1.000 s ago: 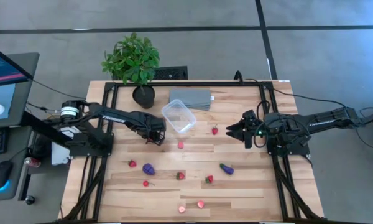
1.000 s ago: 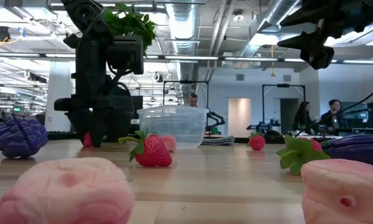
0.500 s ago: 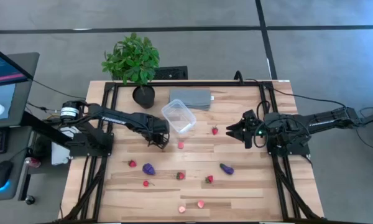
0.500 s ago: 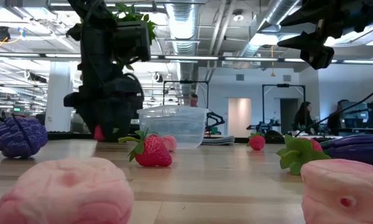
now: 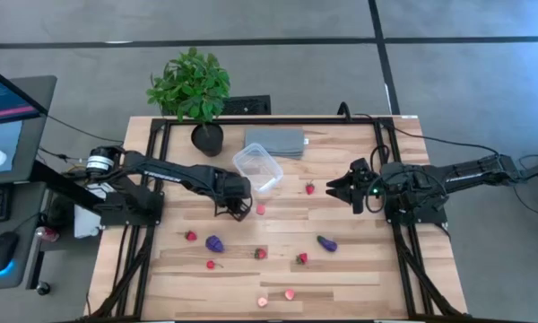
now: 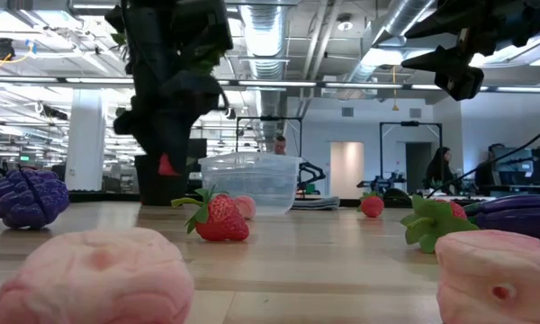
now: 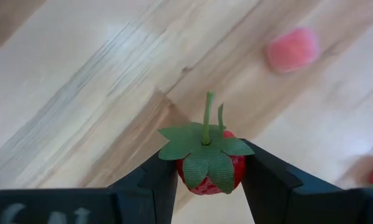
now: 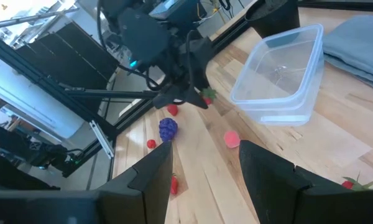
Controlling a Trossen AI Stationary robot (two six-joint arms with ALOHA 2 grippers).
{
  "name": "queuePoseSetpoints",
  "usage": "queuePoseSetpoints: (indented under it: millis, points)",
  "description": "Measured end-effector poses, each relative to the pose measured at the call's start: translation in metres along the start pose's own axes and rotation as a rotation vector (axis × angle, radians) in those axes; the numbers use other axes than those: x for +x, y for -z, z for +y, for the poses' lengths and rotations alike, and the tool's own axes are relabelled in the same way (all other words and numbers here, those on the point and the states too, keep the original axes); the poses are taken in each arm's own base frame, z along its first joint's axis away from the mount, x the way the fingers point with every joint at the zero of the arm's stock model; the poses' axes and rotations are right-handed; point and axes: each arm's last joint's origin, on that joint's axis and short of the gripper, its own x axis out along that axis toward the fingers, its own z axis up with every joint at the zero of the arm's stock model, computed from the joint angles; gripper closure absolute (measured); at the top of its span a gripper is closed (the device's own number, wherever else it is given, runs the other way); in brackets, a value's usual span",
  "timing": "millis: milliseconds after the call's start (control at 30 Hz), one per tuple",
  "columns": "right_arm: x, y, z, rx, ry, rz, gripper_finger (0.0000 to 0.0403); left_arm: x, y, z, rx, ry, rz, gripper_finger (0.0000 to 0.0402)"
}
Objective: Pick and placing Produce into tupperware
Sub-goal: Put the red strawberry into the transparent bin
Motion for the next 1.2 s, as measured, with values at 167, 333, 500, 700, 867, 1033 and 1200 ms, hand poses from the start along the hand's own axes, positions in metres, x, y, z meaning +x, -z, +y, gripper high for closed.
queuePoseSetpoints:
  millis: [167,333,500,700,867,1033,1200]
  points:
    - [0.000,0.000,0.000,0.002,0.000,-0.001,0.0194,-0.016,-0.009,-0.011,0.045,0.019,-0.038,0.0259]
    - [0.000,0.000,0.000,0.012,0.001,-0.001,0.0194,-0.032,-0.020,-0.021,0.100,0.051,-0.094,0.0259]
    - [0.000,0.000,0.000,0.012,0.001,-0.001,0.0194,-0.045,-0.030,-0.027,0.173,0.023,-0.191,0.0259]
    - [0.000,0.000,0.000,0.012,0.001,-0.002,0.0194,-0.049,-0.044,-0.019,0.189,-0.004,-0.249,0.0259]
    - [0.000,-0.001,0.000,0.012,0.019,-0.016,0.0194,-0.050,-0.058,-0.012,0.181,-0.002,-0.309,0.0259]
    - [0.000,-0.001,0.000,0.012,0.020,-0.017,0.0194,-0.051,-0.074,-0.002,0.169,0.014,-0.357,0.0259]
    - [0.000,-0.001,-0.001,0.012,0.023,-0.019,0.0194,-0.052,-0.089,0.012,0.152,0.009,-0.390,0.0259]
